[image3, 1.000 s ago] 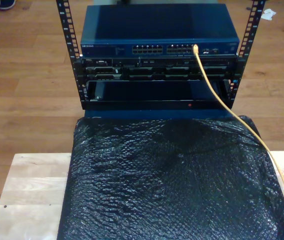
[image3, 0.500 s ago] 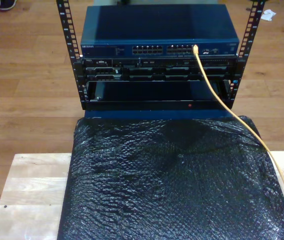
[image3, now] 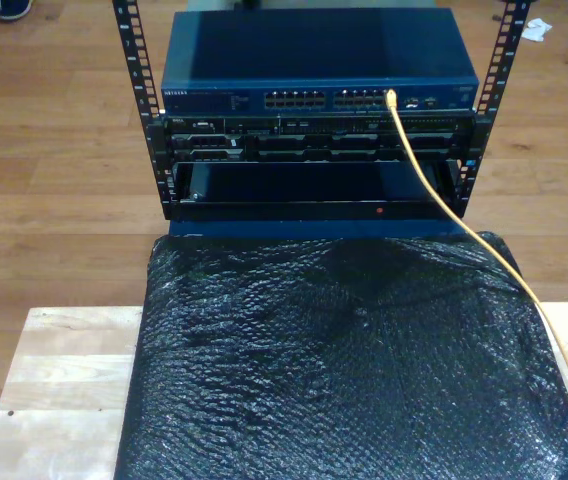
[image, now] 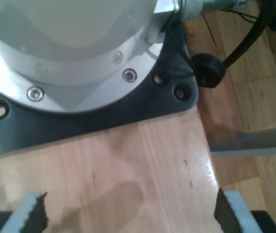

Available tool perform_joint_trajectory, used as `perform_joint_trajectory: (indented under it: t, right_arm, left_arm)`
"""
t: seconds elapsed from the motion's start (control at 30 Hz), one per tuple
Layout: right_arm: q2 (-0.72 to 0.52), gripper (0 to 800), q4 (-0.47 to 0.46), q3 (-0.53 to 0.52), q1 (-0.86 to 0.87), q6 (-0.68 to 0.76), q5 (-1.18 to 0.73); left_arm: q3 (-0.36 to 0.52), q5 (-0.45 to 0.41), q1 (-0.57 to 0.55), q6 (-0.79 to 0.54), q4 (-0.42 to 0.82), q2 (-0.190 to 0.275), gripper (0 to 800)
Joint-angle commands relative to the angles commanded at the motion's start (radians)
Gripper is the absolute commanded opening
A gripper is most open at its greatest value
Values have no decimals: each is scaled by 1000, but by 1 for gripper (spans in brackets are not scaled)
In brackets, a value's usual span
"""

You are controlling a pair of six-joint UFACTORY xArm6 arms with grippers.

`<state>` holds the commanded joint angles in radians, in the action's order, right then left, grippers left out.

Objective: Grab the cable and plug it in

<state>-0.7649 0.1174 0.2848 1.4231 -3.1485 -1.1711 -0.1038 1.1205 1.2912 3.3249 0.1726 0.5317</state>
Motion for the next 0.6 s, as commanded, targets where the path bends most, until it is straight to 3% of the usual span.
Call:
perform_joint_trajectory:
  t: [0.6]
  right_arm:
    - [-3, 797, 2, -172, 61, -57, 95]
  left_arm:
    - [-2, 0, 0, 0, 0, 0, 800]
